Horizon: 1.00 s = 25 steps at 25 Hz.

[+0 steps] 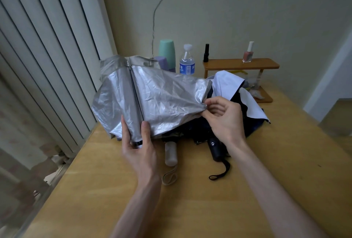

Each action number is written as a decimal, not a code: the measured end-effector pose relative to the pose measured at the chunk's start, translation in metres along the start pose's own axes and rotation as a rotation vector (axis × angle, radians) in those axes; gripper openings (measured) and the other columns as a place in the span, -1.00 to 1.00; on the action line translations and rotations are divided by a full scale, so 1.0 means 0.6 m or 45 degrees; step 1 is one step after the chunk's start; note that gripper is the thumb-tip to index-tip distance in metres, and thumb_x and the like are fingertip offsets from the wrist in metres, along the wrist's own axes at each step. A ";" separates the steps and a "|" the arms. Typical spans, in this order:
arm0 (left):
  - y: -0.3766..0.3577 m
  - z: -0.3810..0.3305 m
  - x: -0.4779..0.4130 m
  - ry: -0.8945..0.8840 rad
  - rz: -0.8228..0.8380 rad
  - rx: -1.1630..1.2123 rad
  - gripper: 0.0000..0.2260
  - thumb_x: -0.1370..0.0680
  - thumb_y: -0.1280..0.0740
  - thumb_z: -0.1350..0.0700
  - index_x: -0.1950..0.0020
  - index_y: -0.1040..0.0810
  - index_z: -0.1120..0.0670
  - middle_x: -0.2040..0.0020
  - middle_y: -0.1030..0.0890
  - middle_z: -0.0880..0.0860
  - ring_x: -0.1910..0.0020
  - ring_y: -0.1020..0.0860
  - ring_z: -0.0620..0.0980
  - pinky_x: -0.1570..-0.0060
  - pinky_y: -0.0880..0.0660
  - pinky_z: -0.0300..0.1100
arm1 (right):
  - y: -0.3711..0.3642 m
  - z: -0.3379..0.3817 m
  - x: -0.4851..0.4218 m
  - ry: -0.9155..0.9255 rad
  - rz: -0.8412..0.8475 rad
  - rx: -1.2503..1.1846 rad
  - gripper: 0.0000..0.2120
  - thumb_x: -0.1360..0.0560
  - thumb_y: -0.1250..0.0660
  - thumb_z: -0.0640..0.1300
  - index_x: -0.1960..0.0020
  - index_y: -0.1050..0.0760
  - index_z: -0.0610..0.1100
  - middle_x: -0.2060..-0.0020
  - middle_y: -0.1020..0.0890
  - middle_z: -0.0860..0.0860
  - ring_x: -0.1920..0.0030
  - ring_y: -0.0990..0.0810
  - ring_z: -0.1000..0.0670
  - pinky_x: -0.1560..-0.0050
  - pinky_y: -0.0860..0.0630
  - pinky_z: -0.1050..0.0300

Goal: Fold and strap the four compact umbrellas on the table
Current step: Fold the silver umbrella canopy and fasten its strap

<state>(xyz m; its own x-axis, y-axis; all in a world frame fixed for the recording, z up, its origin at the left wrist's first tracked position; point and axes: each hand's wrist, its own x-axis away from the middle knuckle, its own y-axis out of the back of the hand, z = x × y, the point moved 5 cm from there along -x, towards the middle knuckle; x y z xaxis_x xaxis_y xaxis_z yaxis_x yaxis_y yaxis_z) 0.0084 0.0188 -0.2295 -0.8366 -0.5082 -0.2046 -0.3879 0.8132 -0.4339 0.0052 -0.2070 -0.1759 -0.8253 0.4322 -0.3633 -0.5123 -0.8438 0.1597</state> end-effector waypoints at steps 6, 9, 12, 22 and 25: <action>-0.004 0.003 0.011 0.041 0.026 0.001 -0.42 -0.63 -0.46 0.10 -0.64 -0.38 -0.03 -0.33 -0.64 -0.18 -0.25 -0.64 -0.24 -0.27 -0.56 -0.30 | -0.010 0.012 0.006 -0.020 0.190 -0.186 -0.47 -0.50 -0.52 -0.37 -0.33 -0.52 0.06 -0.07 -0.73 0.11 -0.08 -0.71 0.11 -0.09 -0.64 0.23; -0.003 0.003 0.013 0.037 0.019 0.001 -0.42 -0.64 -0.45 0.12 -0.64 -0.38 -0.01 -0.36 -0.62 -0.16 -0.25 -0.63 -0.26 -0.22 -0.55 -0.37 | -0.017 -0.007 0.010 -0.115 0.098 -0.058 -0.58 -0.43 -0.64 -0.16 -0.20 -0.56 -0.03 0.04 -0.73 0.02 0.05 -0.73 0.06 0.02 -0.64 0.19; -0.001 0.006 0.007 0.060 -0.002 0.008 -0.43 -0.63 -0.46 0.10 -0.63 -0.39 -0.02 -0.38 -0.64 -0.11 -0.27 -0.64 -0.20 -0.33 -0.56 -0.21 | -0.011 -0.014 0.008 -0.132 0.031 -0.048 -0.89 -0.49 -0.58 -0.20 0.06 -0.67 -0.17 0.30 -0.75 -0.04 0.26 -0.74 0.04 0.11 -0.60 0.21; 0.010 0.026 -0.017 0.103 -0.034 0.003 -0.45 -0.61 -0.50 -0.03 -0.59 -0.46 -0.10 -0.38 -0.65 0.07 -0.37 -0.60 0.24 -0.32 -0.50 0.42 | -0.027 -0.006 0.010 -0.037 0.354 -0.218 -0.68 -0.53 -0.46 -0.39 -0.23 -0.66 -0.13 -0.05 -0.77 -0.01 -0.08 -0.75 0.01 -0.15 -0.68 0.10; 0.009 0.022 -0.014 0.114 -0.046 0.029 -0.45 -0.62 -0.48 0.04 -0.60 -0.45 -0.05 -0.38 -0.65 -0.04 -0.34 -0.63 0.01 -0.39 -0.53 0.24 | -0.033 -0.010 0.015 -0.218 0.611 -0.226 -0.66 -0.53 -0.54 -0.04 -0.26 -0.63 -0.10 -0.09 -0.76 -0.02 -0.10 -0.75 -0.05 -0.06 -0.68 0.07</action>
<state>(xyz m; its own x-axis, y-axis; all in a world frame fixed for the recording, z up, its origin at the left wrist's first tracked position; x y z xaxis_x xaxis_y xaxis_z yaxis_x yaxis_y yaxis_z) 0.0185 0.0234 -0.2417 -0.8538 -0.5089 -0.1095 -0.4105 0.7876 -0.4595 0.0095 -0.1886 -0.1880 -0.9913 0.0179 -0.1303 -0.0321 -0.9936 0.1084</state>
